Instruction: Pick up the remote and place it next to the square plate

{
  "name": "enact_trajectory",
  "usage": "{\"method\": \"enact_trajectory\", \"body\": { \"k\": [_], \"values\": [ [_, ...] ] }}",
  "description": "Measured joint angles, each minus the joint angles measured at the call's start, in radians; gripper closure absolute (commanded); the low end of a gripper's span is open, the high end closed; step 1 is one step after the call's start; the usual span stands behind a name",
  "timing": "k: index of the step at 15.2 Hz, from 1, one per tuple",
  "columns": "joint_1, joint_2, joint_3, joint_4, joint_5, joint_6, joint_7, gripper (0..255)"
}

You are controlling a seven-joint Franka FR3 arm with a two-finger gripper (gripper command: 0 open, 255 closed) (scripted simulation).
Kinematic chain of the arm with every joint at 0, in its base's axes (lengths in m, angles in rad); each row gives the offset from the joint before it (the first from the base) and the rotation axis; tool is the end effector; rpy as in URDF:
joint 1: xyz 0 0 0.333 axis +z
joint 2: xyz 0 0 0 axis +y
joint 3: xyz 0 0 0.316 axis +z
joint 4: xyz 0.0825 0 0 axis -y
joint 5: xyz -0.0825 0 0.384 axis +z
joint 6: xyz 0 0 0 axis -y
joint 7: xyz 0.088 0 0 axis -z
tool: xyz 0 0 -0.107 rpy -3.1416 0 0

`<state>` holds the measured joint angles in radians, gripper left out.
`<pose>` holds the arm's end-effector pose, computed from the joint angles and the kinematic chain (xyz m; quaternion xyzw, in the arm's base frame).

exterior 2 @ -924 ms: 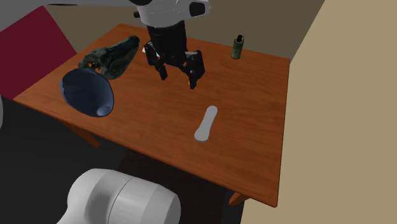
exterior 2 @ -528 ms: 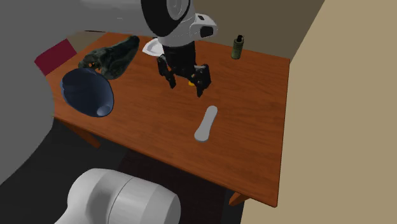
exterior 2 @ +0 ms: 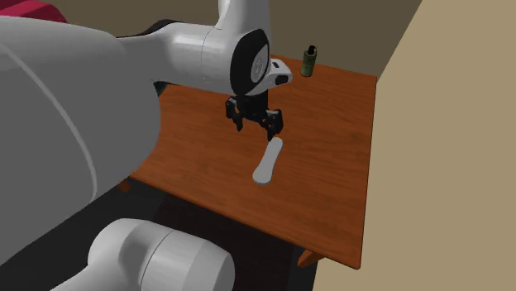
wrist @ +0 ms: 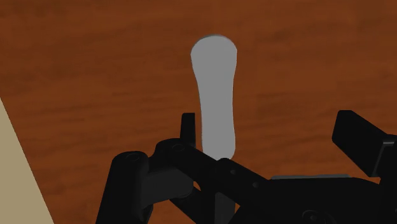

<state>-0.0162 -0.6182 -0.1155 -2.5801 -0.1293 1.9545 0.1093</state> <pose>0.3543 -0.0564 0.4591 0.9960 -0.0851 -0.0045 0.0264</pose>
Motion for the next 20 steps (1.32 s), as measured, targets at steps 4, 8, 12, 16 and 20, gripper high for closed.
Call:
{"method": "enact_trajectory", "body": {
  "k": [4, 8, 12, 16, 20],
  "values": [
    [-0.001, 0.118, -0.031, -0.041, -0.005, 0.158, -0.024, 0],
    [0.004, 0.267, -0.063, -0.044, 0.003, 0.312, -0.056, 0],
    [0.011, 0.420, -0.091, -0.041, 0.027, 0.461, -0.098, 0],
    [0.018, 0.567, -0.107, -0.023, 0.072, 0.587, -0.149, 0],
    [0.021, 0.635, -0.106, -0.022, 0.097, 0.654, -0.164, 0]
  ]
}}
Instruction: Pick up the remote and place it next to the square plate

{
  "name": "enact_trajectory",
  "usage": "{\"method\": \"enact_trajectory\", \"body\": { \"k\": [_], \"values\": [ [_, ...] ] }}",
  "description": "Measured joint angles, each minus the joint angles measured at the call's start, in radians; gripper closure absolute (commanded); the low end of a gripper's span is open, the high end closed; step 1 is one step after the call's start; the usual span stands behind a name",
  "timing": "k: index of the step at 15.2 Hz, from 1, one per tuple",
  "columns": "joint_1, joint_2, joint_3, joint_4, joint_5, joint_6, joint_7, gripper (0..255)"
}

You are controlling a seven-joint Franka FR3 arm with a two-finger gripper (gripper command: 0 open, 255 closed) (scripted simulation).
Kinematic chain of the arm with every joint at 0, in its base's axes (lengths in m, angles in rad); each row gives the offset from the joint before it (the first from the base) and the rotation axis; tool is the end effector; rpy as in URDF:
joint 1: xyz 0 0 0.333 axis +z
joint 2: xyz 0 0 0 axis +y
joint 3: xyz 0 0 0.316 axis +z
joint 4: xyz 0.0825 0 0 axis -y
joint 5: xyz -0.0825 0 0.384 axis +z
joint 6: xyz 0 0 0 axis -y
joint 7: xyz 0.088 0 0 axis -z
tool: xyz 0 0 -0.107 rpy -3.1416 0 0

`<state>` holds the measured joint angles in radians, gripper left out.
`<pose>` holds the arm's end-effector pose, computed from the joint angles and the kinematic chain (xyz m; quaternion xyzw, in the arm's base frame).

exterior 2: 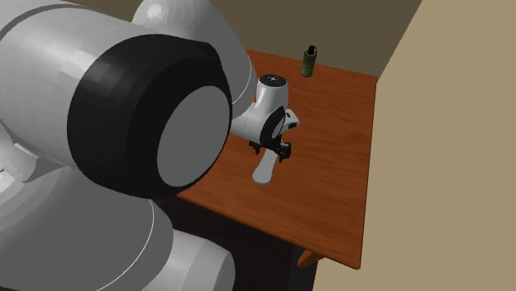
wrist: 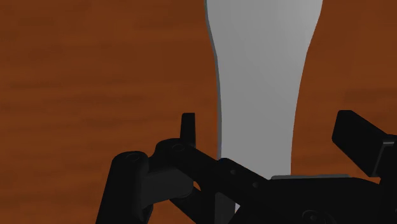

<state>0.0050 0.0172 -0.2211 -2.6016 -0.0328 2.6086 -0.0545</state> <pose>0.4280 -0.0935 0.2483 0.9977 -0.0666 -0.0062 0.0094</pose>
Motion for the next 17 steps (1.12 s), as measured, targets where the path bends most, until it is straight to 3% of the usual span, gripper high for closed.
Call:
{"method": "enact_trajectory", "body": {
  "k": [9, 10, 17],
  "values": [
    [-0.001, 0.058, 0.003, 0.000, 0.024, 0.058, -0.017, 0],
    [-0.001, 0.058, 0.003, 0.000, 0.024, 0.058, -0.017, 255],
    [-0.001, 0.058, 0.003, 0.000, 0.024, 0.058, -0.018, 255]
  ]
}}
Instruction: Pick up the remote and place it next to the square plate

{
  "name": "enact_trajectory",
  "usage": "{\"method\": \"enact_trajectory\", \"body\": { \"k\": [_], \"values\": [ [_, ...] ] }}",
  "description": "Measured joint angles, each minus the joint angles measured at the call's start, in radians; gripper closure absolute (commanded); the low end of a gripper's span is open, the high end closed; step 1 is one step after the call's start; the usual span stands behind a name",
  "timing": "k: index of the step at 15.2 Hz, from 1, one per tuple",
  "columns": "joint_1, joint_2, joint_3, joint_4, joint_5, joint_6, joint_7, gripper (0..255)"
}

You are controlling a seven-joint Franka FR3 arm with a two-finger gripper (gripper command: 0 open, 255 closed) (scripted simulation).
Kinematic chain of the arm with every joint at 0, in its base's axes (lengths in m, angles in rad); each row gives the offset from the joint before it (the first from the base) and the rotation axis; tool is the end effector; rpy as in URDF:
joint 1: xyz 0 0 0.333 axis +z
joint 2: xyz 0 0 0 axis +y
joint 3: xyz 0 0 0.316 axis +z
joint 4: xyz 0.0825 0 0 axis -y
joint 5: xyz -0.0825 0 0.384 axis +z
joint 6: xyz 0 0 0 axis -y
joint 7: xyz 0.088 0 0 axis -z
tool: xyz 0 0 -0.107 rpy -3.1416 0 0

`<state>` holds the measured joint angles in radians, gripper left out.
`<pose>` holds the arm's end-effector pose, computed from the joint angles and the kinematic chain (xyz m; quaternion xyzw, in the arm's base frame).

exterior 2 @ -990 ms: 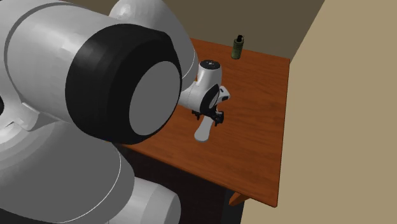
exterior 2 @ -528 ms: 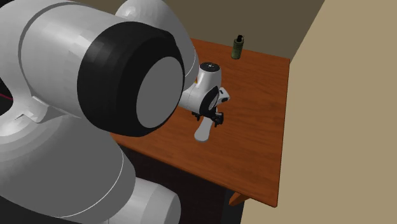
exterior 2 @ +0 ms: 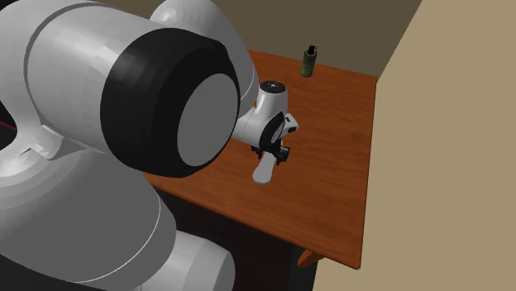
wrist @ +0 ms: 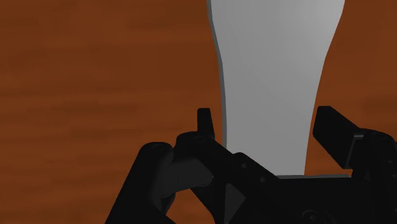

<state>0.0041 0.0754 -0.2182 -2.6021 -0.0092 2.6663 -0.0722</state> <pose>0.4284 -0.0944 0.2282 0.9977 -0.0665 -0.0062 0.0095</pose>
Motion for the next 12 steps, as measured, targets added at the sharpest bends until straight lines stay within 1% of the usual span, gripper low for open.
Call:
{"method": "enact_trajectory", "body": {
  "k": [4, 12],
  "values": [
    [0.000, -0.009, -0.001, 0.000, -0.004, -0.009, 0.003, 255],
    [0.000, -0.115, -0.005, 0.009, -0.043, -0.121, 0.030, 255]
  ]
}}
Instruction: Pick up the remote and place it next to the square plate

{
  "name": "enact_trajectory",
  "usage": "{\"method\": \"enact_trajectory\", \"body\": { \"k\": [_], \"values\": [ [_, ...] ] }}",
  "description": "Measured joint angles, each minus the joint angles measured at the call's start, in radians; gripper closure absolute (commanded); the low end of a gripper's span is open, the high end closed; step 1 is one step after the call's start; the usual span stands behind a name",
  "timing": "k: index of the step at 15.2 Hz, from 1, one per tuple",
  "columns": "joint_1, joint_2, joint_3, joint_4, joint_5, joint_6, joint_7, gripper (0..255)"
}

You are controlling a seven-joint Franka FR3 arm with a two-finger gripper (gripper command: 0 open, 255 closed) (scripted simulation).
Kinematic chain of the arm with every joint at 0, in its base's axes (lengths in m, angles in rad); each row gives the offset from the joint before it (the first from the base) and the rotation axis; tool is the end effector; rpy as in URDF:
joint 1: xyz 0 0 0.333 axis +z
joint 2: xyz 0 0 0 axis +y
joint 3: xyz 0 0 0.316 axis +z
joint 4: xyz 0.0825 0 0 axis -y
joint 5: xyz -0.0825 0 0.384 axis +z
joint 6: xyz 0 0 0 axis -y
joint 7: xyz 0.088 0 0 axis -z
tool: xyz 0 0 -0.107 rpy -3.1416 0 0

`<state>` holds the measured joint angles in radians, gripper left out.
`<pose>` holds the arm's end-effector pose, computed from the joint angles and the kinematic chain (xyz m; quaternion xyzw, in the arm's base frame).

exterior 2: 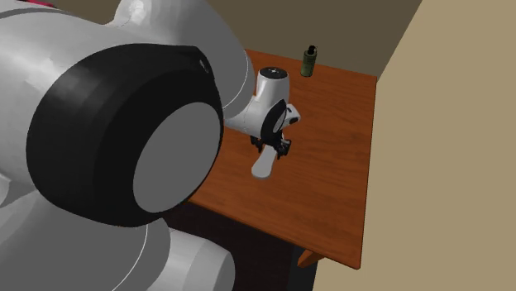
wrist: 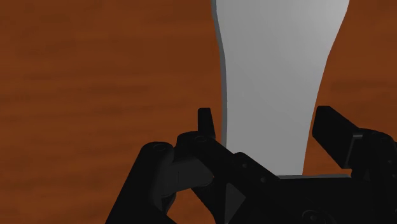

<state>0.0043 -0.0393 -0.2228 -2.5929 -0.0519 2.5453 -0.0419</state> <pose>0.4285 -0.0938 0.2701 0.9977 -0.0666 -0.0058 0.0095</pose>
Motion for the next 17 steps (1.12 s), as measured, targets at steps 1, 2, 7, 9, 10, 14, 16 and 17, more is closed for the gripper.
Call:
{"method": "enact_trajectory", "body": {
  "k": [1, 2, 7, 9, 10, 14, 16, 17],
  "values": [
    [-0.001, -0.014, -0.001, 0.004, -0.004, -0.017, 0.000, 255],
    [-0.002, -0.025, -0.001, 0.007, -0.007, -0.032, 0.002, 255],
    [-0.005, -0.091, 0.002, 0.022, -0.023, -0.112, 0.013, 255],
    [-0.004, -0.111, 0.004, 0.030, -0.027, -0.140, 0.018, 255],
    [0.002, -0.102, 0.011, 0.044, -0.022, -0.144, 0.028, 255],
    [0.044, -0.052, 0.057, 0.104, 0.000, -0.158, 0.095, 255],
    [0.071, -0.020, 0.086, 0.143, 0.012, -0.166, 0.142, 255],
    [0.083, 0.000, 0.099, 0.166, 0.017, -0.171, 0.163, 255]
  ]
}}
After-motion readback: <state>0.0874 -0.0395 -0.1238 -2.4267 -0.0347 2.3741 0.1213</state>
